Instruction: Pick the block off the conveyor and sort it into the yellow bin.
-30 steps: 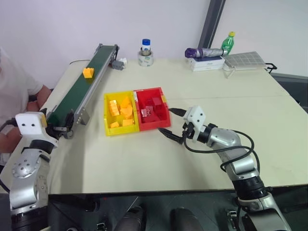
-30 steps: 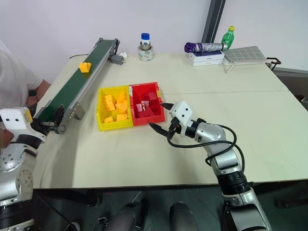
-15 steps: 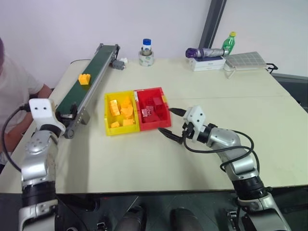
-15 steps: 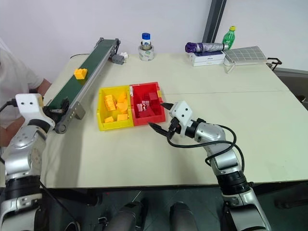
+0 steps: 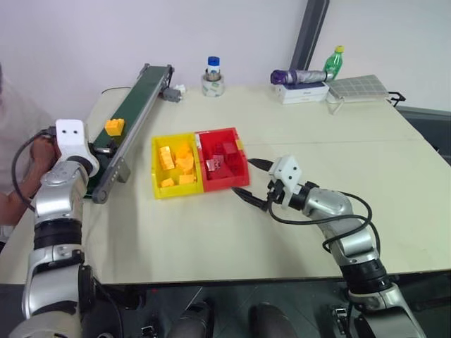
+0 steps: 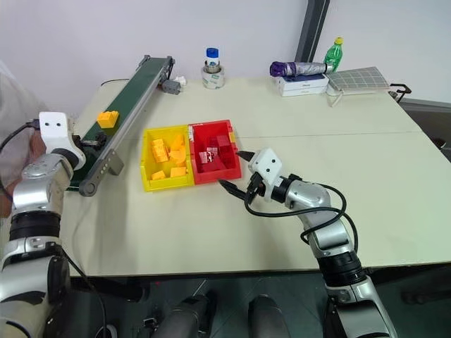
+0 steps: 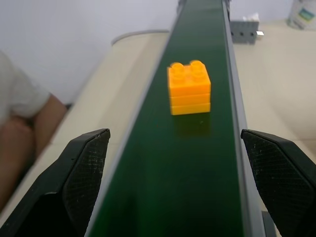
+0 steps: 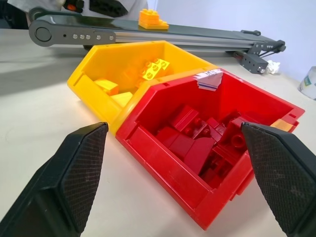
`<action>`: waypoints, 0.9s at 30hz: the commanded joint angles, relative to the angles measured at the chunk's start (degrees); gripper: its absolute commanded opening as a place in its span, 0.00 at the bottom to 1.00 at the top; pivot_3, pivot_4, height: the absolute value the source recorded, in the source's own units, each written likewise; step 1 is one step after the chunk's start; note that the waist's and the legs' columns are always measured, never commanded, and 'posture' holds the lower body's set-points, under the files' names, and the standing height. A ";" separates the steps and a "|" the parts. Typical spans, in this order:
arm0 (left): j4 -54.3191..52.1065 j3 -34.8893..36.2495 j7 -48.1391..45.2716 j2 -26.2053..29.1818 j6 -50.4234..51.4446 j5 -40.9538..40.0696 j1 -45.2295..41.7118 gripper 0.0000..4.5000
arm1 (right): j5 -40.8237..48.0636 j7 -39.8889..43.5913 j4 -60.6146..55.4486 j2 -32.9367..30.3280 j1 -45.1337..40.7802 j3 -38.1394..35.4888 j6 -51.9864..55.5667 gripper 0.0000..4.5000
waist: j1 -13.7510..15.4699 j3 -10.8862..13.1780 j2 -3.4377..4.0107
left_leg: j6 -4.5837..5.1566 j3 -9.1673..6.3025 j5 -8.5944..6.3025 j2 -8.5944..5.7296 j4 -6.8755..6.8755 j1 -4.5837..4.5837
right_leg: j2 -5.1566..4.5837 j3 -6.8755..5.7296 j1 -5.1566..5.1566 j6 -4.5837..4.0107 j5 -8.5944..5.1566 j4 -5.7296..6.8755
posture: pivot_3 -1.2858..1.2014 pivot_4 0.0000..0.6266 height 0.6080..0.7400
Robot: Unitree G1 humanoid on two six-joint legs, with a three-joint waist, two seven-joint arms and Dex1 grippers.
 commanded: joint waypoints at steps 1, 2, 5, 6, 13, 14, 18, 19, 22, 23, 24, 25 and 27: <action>2.02 -1.27 -1.60 1.15 -1.95 1.20 -3.01 1.00 | 0.22 -0.32 -2.73 -0.01 -0.25 -0.29 -0.81 1.00 | 0.00 0.00 0.00 | 0.00 0.00 0.00 0.00 0.00 0.00 | 0.00 0.00 0.00 0.00 0.00 0.00 | 0.52 0.24 1.00; 3.09 -1.25 -1.07 1.13 -2.56 1.37 -3.61 1.00 | 0.20 -0.36 -2.73 -0.01 -0.24 -0.29 -0.83 1.00 | -0.01 0.00 0.00 | 0.00 0.00 0.00 0.00 0.00 0.00 | 0.00 0.00 0.00 0.00 0.00 0.00 | 0.52 0.24 1.00; 4.90 -1.19 -0.57 0.98 -3.75 1.38 -4.46 1.00 | 0.20 -0.58 -2.74 -0.07 0.07 -0.46 -0.89 1.00 | -0.12 0.00 0.00 | 0.00 0.00 0.00 0.00 0.00 0.00 | 0.00 0.00 -0.01 0.00 0.00 0.00 | 0.52 0.24 1.00; 5.41 -0.82 -0.22 0.84 -4.01 1.21 -4.66 1.00 | 0.12 -0.58 -2.78 -0.20 0.29 -0.47 -0.96 1.00 | -0.14 0.00 0.00 | 0.00 0.00 0.00 0.00 0.00 0.00 | 0.00 0.00 0.00 0.01 0.00 0.00 | 0.52 0.24 1.00; 8.27 -1.29 0.94 1.23 -5.74 2.14 -5.33 1.00 | 0.24 -0.72 -3.05 -0.42 0.58 -0.41 -0.82 1.00 | -0.06 0.00 -0.01 | 0.00 0.00 0.00 0.00 0.02 0.00 | 0.00 0.00 0.00 0.02 0.01 0.02 | 0.52 0.24 1.00; 8.42 -1.61 1.28 1.25 -5.39 2.53 -5.16 1.00 | 0.22 -0.72 -3.01 -0.41 0.55 -0.38 -0.85 1.00 | -0.06 -0.01 -0.01 | 0.01 0.00 0.00 0.00 0.03 0.00 | 0.00 0.00 0.00 0.02 0.01 0.02 | 0.52 0.24 1.00; 8.07 -0.61 1.81 0.61 -5.00 1.59 -4.12 0.70 | 0.18 -0.69 -2.78 -0.40 0.50 -0.37 -0.98 1.00 | -0.07 -0.01 -0.01 | 0.01 0.00 0.01 0.00 0.04 0.00 | 0.00 0.00 0.00 0.03 0.02 0.03 | 0.52 0.24 1.00; 7.28 -0.56 1.88 0.61 -5.17 1.56 -3.87 0.58 | 0.19 -0.65 -2.76 -0.41 0.51 -0.35 -0.98 1.00 | -0.08 -0.01 -0.01 | 0.01 0.00 0.01 0.00 0.04 0.00 | 0.00 0.00 0.00 0.03 0.02 0.03 | 0.52 0.24 1.00; 5.27 -0.19 1.99 0.96 -4.56 1.21 -3.53 0.29 | 0.25 -0.59 -2.68 -0.46 0.46 -0.40 -0.93 1.00 | -0.11 -0.01 -0.01 | 0.01 0.00 0.01 0.00 0.04 0.00 | 0.00 0.00 0.00 0.03 0.02 0.04 | 0.52 0.24 1.00; 4.68 -0.24 2.14 1.31 -3.90 1.35 -3.38 0.30 | 0.25 -0.60 -2.64 -0.45 0.43 -0.43 -0.98 1.00 | -0.09 -0.01 -0.01 | 0.01 0.00 0.01 0.00 0.04 0.00 | 0.00 0.00 0.00 0.03 0.02 0.04 | 0.52 0.24 1.00; 3.90 -0.31 1.38 1.60 -4.10 1.18 -3.31 0.30 | 0.24 -0.65 -2.53 -0.40 0.36 -0.47 -1.06 1.00 | -0.09 -0.01 -0.01 | 0.01 0.00 0.01 0.00 0.04 0.00 | 0.00 0.00 0.00 0.03 0.02 0.05 | 0.52 0.24 1.00; 2.79 -0.29 0.33 1.63 -4.32 0.68 -3.33 0.30 | 0.22 -0.68 -2.45 -0.37 0.31 -0.47 -1.11 1.00 | -0.09 -0.01 -0.01 | 0.01 0.00 0.01 0.00 0.05 0.00 | 0.00 0.00 0.00 0.03 0.02 0.05 | 0.52 0.24 1.00; -1.84 -0.77 -4.58 0.55 -4.32 -2.09 -3.16 0.30 | 0.20 -0.62 -2.30 -0.36 0.25 -0.44 -1.23 1.00 | -0.09 -0.01 -0.01 | 0.00 0.00 0.01 0.00 0.05 0.00 | 0.00 0.00 0.00 0.03 0.02 0.05 | 0.52 0.24 1.00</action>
